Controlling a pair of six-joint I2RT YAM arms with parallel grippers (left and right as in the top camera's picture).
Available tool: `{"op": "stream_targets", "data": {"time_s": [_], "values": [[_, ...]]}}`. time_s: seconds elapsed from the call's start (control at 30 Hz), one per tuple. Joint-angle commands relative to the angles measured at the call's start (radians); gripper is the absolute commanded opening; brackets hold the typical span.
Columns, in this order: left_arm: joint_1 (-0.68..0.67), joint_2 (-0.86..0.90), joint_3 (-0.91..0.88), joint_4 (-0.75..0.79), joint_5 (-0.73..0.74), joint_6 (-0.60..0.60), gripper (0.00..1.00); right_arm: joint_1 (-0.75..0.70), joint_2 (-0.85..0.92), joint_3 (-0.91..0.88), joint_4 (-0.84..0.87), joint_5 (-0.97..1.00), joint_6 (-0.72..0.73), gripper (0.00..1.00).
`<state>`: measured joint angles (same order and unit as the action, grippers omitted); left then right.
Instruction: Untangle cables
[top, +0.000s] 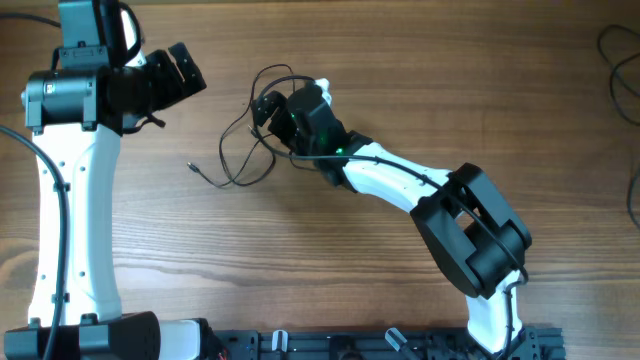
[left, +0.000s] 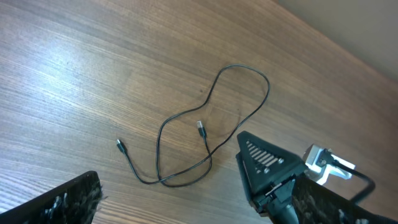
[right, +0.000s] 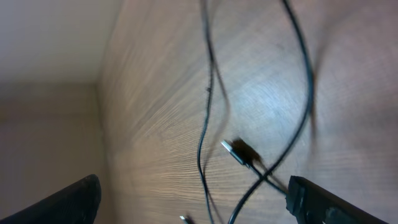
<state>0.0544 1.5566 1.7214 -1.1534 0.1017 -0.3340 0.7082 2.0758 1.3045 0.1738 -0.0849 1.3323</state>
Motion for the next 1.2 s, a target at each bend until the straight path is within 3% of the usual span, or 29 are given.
{"op": "stream_targets", "data": {"time_s": [0.0, 0.2, 0.27, 0.3, 0.33, 0.37, 0.43, 0.53, 0.63, 0.83, 0.93, 1.0, 1.07, 1.17], "values": [[0.002, -0.012, 0.006, -0.01, -0.003, 0.012, 1.0, 0.024, 0.023, 0.02, -0.016, 0.014, 0.187, 0.94], [0.002, -0.012, 0.006, -0.02, -0.002, 0.012, 1.0, 0.127, 0.079, 0.02, -0.019, 0.049, 0.134, 0.94], [0.002, -0.012, 0.006, -0.021, -0.003, 0.013, 1.0, 0.14, 0.096, 0.02, -0.008, 0.056, 0.137, 0.88], [0.002, -0.012, 0.006, -0.021, -0.003, 0.013, 1.0, 0.14, 0.101, 0.02, -0.005, 0.063, 0.134, 0.77], [0.002, -0.012, 0.006, -0.022, -0.003, 0.013, 1.0, 0.14, 0.105, 0.02, -0.002, 0.063, 0.133, 0.48], [0.002, -0.012, 0.006, -0.023, -0.003, 0.013, 1.0, 0.139, 0.107, 0.02, 0.002, 0.063, 0.13, 0.07], [0.002, -0.012, 0.006, -0.023, -0.003, 0.013, 1.0, 0.138, 0.107, 0.021, 0.053, 0.066, 0.031, 0.04], [0.002, -0.012, 0.006, -0.031, -0.007, 0.013, 1.0, 0.115, 0.077, 0.043, 0.166, 0.048, -0.348, 0.04], [0.002, -0.012, 0.006, -0.045, -0.056, 0.017, 1.0, 0.035, -0.011, 0.149, -0.062, 0.116, -0.683, 0.05], [0.002, -0.012, 0.006, -0.038, -0.055, 0.016, 1.0, -0.102, -0.064, 0.418, -0.481, 0.345, -1.171, 0.04], [0.002, -0.012, 0.006, -0.039, -0.055, 0.016, 1.0, -0.151, -0.064, 0.502, -0.538, 0.625, -1.361, 0.04], [0.002, -0.012, 0.006, -0.038, -0.055, 0.016, 0.99, -0.208, -0.064, 0.552, -0.497, 0.813, -1.563, 0.04], [0.002, -0.012, 0.006, -0.038, -0.05, 0.016, 1.0, -0.277, -0.064, 0.604, -0.447, 0.881, -1.669, 0.04], [0.002, -0.012, 0.006, -0.033, -0.046, 0.013, 1.0, -0.395, -0.064, 0.75, -0.429, 0.863, -1.655, 0.04]]}}
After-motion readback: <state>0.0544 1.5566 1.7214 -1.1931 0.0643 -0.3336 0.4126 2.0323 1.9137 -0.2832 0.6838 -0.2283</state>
